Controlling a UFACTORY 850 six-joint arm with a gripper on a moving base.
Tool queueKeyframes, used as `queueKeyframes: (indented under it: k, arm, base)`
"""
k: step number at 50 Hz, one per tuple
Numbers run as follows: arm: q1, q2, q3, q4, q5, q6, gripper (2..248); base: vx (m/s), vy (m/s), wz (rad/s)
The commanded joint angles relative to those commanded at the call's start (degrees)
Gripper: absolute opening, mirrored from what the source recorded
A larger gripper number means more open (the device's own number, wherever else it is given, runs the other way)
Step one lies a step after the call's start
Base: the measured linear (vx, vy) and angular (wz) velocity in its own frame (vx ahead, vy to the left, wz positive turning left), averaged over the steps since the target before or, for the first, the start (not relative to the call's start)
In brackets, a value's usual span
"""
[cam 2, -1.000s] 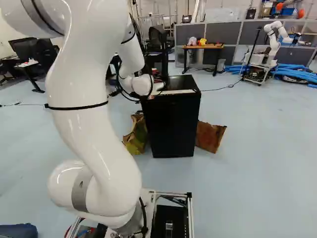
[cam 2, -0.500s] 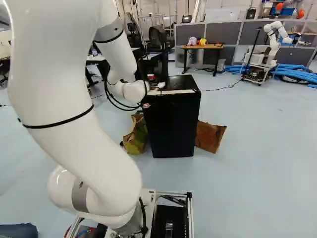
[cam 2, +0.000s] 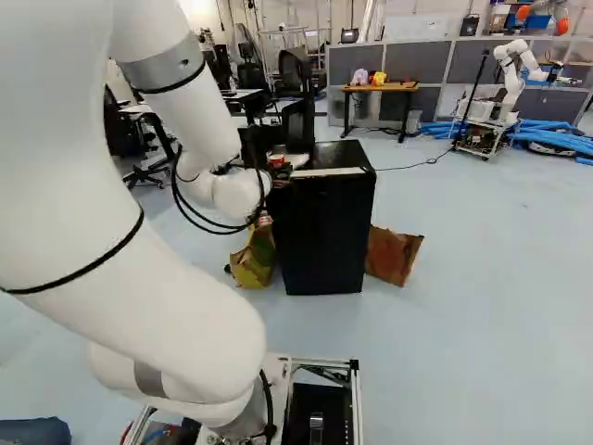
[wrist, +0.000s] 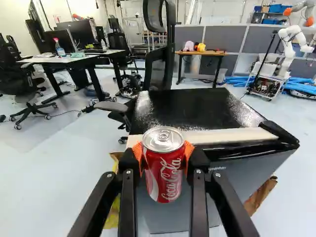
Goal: Grab a drink from the fridge
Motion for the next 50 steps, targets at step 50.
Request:
queueKeyframes:
  k: [50]
  arm:
    - [0.67,10.93,13.47,1.29,-0.57,-1.03,100]
  base:
    - [0.000,0.000,0.000]
